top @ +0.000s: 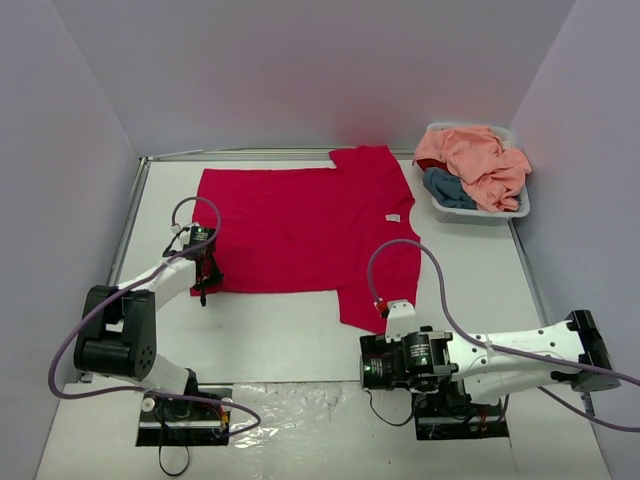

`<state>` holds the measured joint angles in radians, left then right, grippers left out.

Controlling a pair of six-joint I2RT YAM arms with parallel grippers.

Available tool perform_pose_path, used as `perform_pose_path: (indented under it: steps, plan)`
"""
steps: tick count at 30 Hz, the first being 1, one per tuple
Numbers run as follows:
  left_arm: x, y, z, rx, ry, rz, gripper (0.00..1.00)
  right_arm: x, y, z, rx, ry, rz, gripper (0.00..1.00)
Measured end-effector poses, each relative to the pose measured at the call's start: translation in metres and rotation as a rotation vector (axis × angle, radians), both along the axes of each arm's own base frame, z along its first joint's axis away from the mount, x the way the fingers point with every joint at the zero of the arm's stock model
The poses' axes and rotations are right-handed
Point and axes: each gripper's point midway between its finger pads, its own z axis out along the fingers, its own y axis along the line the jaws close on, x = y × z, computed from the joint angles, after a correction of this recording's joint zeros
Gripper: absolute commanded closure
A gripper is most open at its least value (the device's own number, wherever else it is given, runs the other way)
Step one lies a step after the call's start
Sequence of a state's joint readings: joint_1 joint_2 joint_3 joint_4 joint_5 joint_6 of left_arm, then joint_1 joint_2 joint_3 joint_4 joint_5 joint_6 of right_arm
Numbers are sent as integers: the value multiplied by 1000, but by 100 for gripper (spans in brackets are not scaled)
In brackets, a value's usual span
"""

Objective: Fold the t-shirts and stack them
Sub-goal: Flatten out the tshirt

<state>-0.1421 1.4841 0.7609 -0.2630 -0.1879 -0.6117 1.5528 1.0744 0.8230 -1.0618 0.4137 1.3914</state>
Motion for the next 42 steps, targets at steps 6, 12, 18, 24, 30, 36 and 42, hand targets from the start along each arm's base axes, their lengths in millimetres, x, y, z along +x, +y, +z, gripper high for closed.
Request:
perform_pose_path:
  steps: [6, 12, 18, 24, 30, 36, 42]
  plan:
    - [0, -1, 0, 0, 0, -3, 77, -27, 1, -3, -1, 39, 50, 0]
    - [0, -1, 0, 1, 0, -5, 77, -50, 1, -7, -11, 66, 87, 0]
    - [0, -2, 0, 1, -1, -10, 77, -71, 8, -11, -31, 79, 117, 0]
    - [0, -3, 0, 1, -1, -12, 77, -96, 5, -13, -8, 108, 144, 0]
    - [0, -4, 0, 1, 0, -16, 77, -96, 18, -7, 49, 73, 123, 0]
    - [0, -5, 0, 1, 0, -19, 77, -77, 37, 8, 183, -17, 62, 0]
    - [0, -6, 0, 1, -1, -23, 77, -51, 34, 13, 295, -65, -17, 1]
